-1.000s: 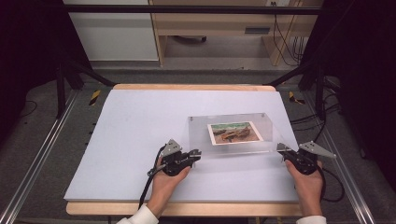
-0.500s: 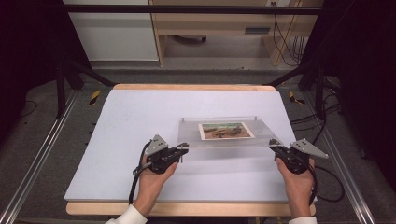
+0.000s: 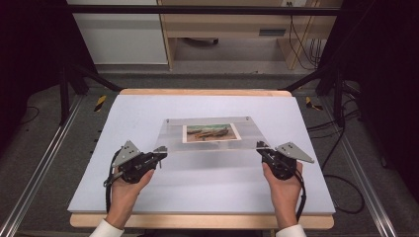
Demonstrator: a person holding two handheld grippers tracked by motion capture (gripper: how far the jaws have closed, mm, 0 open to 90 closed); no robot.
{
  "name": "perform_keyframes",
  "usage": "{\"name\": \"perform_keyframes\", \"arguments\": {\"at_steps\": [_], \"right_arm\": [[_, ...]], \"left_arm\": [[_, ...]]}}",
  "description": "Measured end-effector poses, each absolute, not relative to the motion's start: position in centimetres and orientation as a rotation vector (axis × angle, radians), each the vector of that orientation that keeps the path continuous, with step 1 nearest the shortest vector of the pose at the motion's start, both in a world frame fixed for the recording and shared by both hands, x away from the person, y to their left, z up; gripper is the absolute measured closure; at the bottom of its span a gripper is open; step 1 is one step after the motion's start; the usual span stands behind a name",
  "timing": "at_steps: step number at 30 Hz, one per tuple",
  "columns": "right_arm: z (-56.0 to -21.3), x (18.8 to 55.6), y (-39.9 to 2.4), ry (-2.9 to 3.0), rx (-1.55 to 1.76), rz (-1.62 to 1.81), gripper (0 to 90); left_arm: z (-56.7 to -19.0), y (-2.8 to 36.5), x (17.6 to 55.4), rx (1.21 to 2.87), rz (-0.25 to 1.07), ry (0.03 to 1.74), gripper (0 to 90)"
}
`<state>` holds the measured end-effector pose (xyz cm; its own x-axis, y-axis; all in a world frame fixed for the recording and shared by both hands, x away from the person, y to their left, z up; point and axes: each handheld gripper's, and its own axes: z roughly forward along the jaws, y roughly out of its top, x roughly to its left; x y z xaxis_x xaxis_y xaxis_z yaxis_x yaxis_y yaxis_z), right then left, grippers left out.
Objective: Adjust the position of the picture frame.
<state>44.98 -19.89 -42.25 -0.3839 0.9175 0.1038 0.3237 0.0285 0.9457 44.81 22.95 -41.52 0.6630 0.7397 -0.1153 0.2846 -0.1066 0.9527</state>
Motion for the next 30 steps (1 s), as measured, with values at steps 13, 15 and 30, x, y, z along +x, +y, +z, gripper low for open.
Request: {"name": "perform_keyframes", "arguments": {"at_steps": [13, 15, 30], "right_arm": [[-43.4, 45.6, -17.1, 1.759, 1.298, 1.327, 83.4], [-43.6, 45.6, -17.1, 1.762, 1.308, 1.321, 83.4], [-44.7, 44.5, -16.5, 1.773, 1.308, 1.294, 83.6]], "left_arm": [[-42.8, 24.8, 46.3, 1.664, 0.47, 0.885, 83.2], [-43.0, 24.8, 46.5, 1.668, 0.466, 0.887, 83.1], [-44.7, 25.2, 46.1, 1.694, 0.444, 0.939, 83.9]]}}
